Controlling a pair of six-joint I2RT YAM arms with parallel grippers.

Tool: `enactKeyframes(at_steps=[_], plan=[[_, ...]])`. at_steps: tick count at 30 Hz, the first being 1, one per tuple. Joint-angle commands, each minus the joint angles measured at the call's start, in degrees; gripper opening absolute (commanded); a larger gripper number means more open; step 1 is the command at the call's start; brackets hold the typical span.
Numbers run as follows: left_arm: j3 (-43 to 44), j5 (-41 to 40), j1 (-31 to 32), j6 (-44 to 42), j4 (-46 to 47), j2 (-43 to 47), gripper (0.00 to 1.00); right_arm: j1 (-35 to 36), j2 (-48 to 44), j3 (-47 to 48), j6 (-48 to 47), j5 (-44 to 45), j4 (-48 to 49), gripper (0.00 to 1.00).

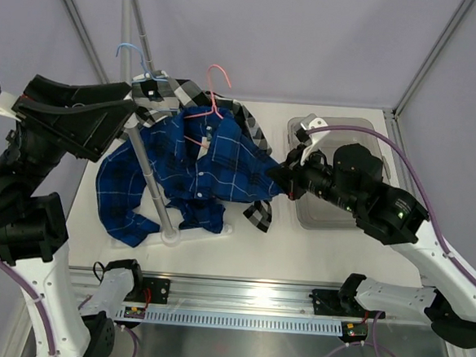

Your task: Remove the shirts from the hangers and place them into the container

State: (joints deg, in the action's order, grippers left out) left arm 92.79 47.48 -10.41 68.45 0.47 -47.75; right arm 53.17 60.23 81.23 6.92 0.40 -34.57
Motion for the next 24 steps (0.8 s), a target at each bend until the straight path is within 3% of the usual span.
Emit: enactKeyframes(at_steps=[1, 11, 17, 24], plan=[[5.45, 1.38, -0.22, 1.86, 2.95, -4.09, 0.88, 0.09, -2.92, 5.16, 0.81, 4.86, -1.02, 0.0], [18.29, -0.1, 2.67, 2.49, 2.89, -14.73, 0.88, 0.09, -7.57, 5.17, 3.45, 10.5, -7.09, 0.0], [29.1, -8.97, 23.38, -12.09, -9.14, -24.75, 0.86, 0.09, -11.0, 5.43, 3.8, 8.47, -10.96, 0.0], [33.86, -18.38, 36.24, -24.75, -15.93, -32.41, 0.85, 0.09, -14.61, 3.94, 3.98, 9.0, -13.42, 0.0]])
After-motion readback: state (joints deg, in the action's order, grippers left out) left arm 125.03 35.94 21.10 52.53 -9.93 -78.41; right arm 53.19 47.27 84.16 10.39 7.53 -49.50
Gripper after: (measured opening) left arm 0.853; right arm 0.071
